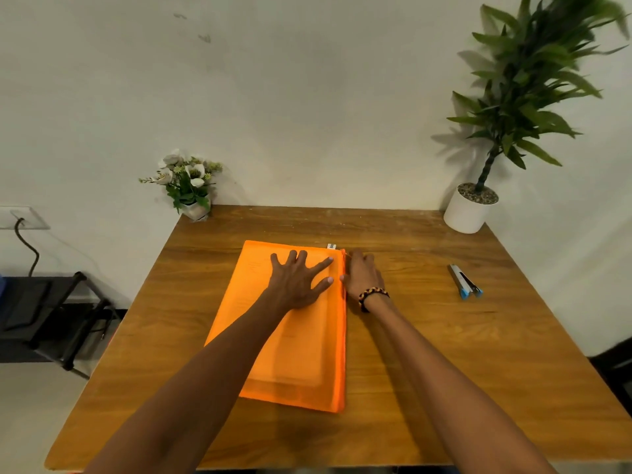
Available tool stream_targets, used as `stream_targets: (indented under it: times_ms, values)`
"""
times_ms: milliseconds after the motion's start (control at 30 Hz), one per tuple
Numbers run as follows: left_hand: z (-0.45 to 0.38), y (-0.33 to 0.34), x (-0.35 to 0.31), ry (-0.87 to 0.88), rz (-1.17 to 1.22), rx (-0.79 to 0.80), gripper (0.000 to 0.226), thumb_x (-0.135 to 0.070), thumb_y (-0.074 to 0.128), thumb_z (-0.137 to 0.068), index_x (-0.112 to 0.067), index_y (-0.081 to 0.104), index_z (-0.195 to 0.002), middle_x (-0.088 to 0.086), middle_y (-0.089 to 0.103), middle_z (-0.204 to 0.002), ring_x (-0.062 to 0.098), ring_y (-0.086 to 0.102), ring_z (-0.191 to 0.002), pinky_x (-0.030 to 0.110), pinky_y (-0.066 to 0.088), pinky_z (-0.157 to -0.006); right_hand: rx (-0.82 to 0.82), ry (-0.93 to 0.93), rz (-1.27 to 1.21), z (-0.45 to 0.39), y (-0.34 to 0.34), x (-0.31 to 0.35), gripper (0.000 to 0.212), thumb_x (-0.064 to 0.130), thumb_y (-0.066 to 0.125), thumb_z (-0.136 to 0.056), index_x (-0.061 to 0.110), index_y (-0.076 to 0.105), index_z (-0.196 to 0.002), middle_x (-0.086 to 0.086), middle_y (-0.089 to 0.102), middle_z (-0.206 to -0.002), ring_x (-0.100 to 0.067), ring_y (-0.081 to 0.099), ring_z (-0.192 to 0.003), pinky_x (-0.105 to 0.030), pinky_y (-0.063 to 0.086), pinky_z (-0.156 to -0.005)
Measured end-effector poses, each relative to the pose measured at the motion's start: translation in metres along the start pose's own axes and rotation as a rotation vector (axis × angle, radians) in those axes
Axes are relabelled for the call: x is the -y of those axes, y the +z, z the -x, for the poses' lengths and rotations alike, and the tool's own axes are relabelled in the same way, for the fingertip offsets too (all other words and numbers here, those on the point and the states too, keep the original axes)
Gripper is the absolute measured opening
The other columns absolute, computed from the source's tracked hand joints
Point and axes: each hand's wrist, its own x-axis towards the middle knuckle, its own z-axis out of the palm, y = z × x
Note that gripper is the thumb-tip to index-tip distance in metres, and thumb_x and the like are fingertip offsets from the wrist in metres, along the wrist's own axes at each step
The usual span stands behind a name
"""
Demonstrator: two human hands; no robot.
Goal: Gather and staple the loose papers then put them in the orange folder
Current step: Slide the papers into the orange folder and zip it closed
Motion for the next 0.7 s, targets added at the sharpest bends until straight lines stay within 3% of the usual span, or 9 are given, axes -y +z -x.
stream_targets:
  times_ms: [133, 233, 333, 433, 533, 700]
  values:
    - [-0.017, 0.002, -0.012, -0.053, 0.001, -0.028, 0.062, -0.072, 0.009, -0.097, -0.051, 0.006, -0.156, 0.016, 0.045, -0.143, 0.035, 0.038, -0.136, 0.070, 0.025, -0.105, 0.002, -0.036, 0.075, -0.017, -0.006, 0.002, 0.030, 0.028, 0.049, -0.098, 0.017, 0.049, -0.126, -0.017, 0.039, -0.134, -0.043, 0.063, -0.102, -0.048, 0.055, -0.082]
    - [-0.027, 0.003, -0.011, -0.018, -0.028, 0.025, 0.063, -0.072, 0.015, -0.097, -0.048, 0.015, -0.156, 0.013, 0.029, -0.158, 0.035, 0.023, -0.148, 0.075, 0.014, -0.109, -0.010, -0.041, 0.151, -0.027, -0.007, 0.007, 0.027, 0.028, 0.050, -0.099, 0.017, 0.052, -0.123, -0.016, 0.040, -0.132, -0.039, 0.064, -0.100, -0.045, 0.054, -0.079]
    - [-0.030, 0.009, -0.007, 0.063, 0.096, 0.067, 0.059, -0.063, 0.021, -0.102, -0.040, 0.020, -0.156, 0.004, 0.008, -0.169, 0.031, 0.005, -0.156, 0.074, 0.016, -0.113, -0.064, -0.062, 0.153, -0.036, -0.005, 0.006, 0.022, 0.026, 0.049, -0.098, 0.017, 0.054, -0.117, -0.015, 0.046, -0.125, -0.040, 0.063, -0.098, -0.045, 0.053, -0.077]
    - [-0.031, 0.009, -0.006, 0.075, 0.212, 0.097, 0.059, -0.054, 0.022, -0.105, -0.032, 0.015, -0.158, 0.000, 0.015, -0.169, 0.025, 0.014, -0.155, 0.072, 0.020, -0.112, -0.112, -0.133, 0.054, -0.043, -0.005, 0.002, 0.011, 0.018, 0.051, -0.094, 0.017, 0.058, -0.102, -0.012, 0.058, -0.113, -0.038, 0.061, -0.098, -0.041, 0.050, -0.074]
    - [-0.039, 0.003, -0.009, 0.063, 0.170, 0.087, 0.056, -0.052, 0.021, -0.106, -0.042, 0.005, -0.158, 0.002, 0.026, -0.164, 0.031, 0.027, -0.147, 0.068, 0.029, -0.106, -0.155, -0.182, 0.010, -0.044, -0.004, -0.003, 0.008, 0.013, 0.057, -0.090, 0.019, 0.061, -0.089, -0.009, 0.066, -0.102, -0.033, 0.063, -0.095, -0.041, 0.053, -0.073]
    - [-0.052, -0.009, -0.015, 0.014, 0.116, 0.210, 0.060, -0.063, 0.026, -0.100, -0.047, 0.013, -0.156, 0.004, 0.026, -0.158, 0.033, 0.024, -0.144, 0.067, 0.029, -0.104, -0.202, -0.248, 0.061, -0.041, 0.001, -0.009, 0.012, 0.008, 0.056, -0.087, 0.018, 0.061, -0.084, -0.002, 0.063, -0.096, -0.030, 0.063, -0.088, -0.037, 0.050, -0.066]
